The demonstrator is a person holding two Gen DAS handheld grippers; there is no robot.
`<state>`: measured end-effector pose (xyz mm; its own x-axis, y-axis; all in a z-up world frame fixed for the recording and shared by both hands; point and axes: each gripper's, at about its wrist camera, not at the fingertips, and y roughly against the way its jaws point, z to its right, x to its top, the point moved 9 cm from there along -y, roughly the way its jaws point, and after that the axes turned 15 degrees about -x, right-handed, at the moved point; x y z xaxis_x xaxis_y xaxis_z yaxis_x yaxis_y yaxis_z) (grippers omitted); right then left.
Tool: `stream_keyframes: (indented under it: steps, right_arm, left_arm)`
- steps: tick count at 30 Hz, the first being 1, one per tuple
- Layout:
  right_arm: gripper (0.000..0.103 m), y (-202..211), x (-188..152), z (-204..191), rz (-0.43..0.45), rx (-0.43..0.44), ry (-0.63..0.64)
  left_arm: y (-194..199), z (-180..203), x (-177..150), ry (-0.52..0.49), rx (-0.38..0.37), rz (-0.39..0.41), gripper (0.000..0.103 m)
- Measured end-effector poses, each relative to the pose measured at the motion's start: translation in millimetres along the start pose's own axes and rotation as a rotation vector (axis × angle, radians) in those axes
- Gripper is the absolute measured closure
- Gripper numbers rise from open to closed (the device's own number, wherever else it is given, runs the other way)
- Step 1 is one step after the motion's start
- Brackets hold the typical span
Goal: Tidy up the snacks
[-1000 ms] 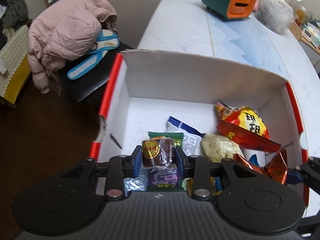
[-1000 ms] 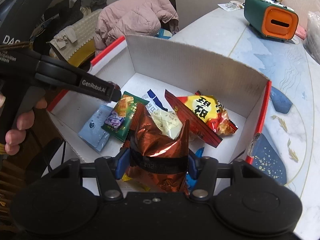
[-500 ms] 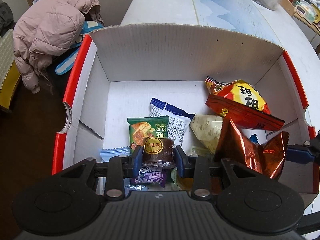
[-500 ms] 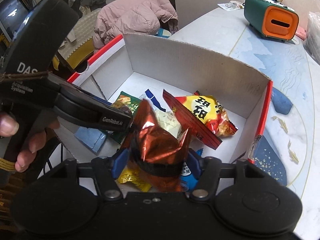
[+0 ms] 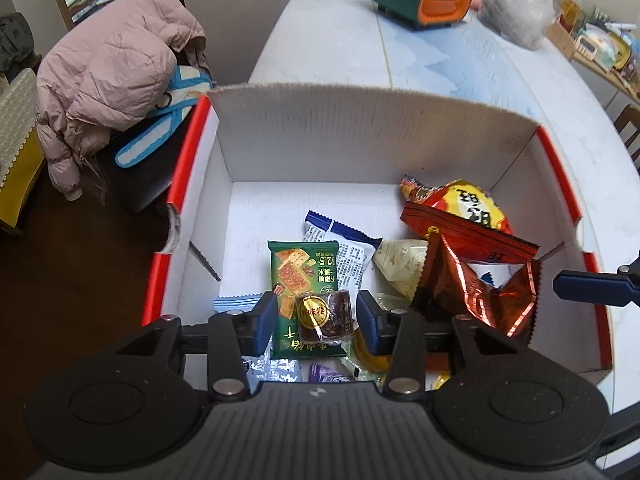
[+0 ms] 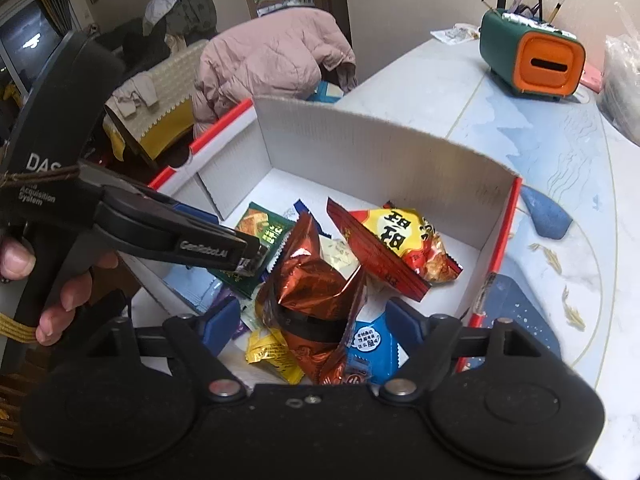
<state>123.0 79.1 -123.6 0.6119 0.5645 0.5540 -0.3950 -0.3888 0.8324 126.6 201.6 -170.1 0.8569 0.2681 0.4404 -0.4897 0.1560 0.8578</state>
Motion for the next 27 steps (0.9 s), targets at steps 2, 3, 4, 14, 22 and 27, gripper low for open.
stream_keyframes:
  steps: [2,3,4,14,22,27]
  right_arm:
    - [0.022,6,1,2,0.015,0.0,-0.007]
    - [0.022,10,1,3,0.023,0.0,-0.01]
    - [0.022,13,1,5,0.03,0.002,-0.014]
    - [0.014,48,1,15,0.133,0.0,-0.053]
    - [0.006,79,1,26,0.23,0.007,-0.117]
    - [0.002,96,-1,32,0.28,0.003,-0.142]
  left_arm:
    - [8,2,0,-0.006,-0.007,0.02,0.06]
    - [11,4,-1,-0.01,-0.01,0.032,0.058]
    - [16,6,-1,-0.013,-0.014,0.044,0.054]
    - [51,26,-7,-0.042,-0.049,0.15,0.047]
    - [83,42,-16,-0.064,-0.055,0.239,0.033]
    - [98,51,-20,-0.075,-0.063,0.276,0.03]
